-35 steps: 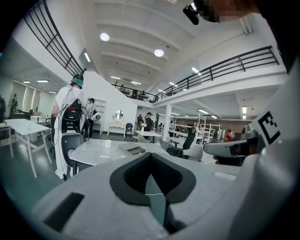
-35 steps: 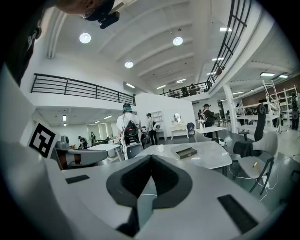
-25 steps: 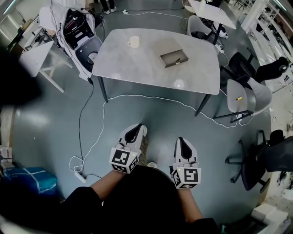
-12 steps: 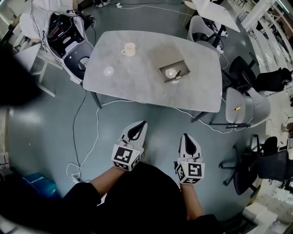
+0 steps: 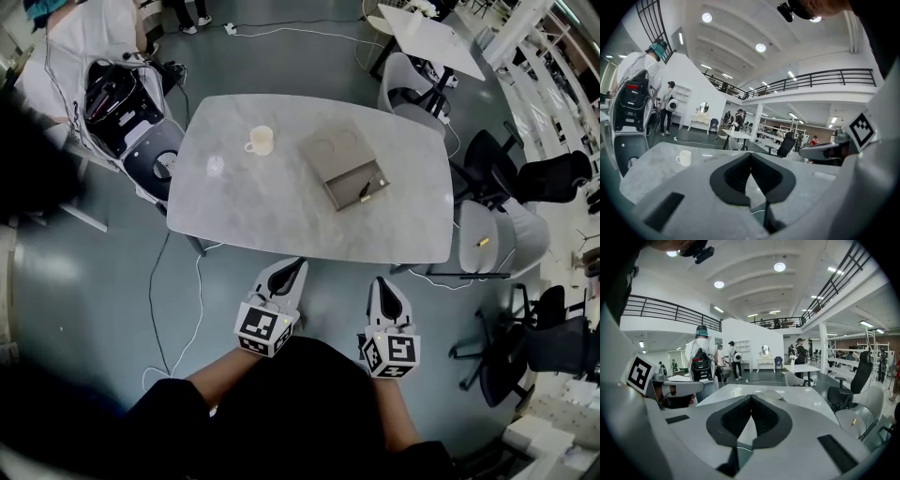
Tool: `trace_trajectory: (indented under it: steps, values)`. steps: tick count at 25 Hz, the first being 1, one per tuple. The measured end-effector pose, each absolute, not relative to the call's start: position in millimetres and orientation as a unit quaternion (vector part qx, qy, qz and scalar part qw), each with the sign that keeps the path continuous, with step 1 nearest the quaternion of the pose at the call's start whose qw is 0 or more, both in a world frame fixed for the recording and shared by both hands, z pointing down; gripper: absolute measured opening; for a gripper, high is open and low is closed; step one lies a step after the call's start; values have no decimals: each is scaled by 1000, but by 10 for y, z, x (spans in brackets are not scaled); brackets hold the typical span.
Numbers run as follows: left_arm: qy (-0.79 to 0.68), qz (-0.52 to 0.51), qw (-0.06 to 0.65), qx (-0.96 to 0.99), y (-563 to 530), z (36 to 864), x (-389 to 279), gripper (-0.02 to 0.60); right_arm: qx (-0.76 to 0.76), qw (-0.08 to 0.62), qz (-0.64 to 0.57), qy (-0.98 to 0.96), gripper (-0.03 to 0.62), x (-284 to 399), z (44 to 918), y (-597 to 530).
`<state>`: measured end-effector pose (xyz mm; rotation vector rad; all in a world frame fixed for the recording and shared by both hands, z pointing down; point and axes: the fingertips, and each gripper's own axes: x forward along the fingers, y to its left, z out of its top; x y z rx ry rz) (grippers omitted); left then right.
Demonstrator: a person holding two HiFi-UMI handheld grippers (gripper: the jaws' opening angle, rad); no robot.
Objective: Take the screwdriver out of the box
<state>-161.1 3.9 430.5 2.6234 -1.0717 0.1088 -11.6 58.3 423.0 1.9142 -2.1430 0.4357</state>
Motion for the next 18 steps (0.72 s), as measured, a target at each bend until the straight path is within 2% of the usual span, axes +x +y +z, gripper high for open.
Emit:
trace_trajectory:
  steps: [7, 18]
  values:
    - [-320, 46, 164, 932, -335, 4629, -1408, 15, 656, 123, 160, -727, 3, -207, 4440, 229]
    - [-328, 63, 181, 925, -915, 4753, -927, 17, 661, 106, 165, -724, 3, 263, 4457, -353]
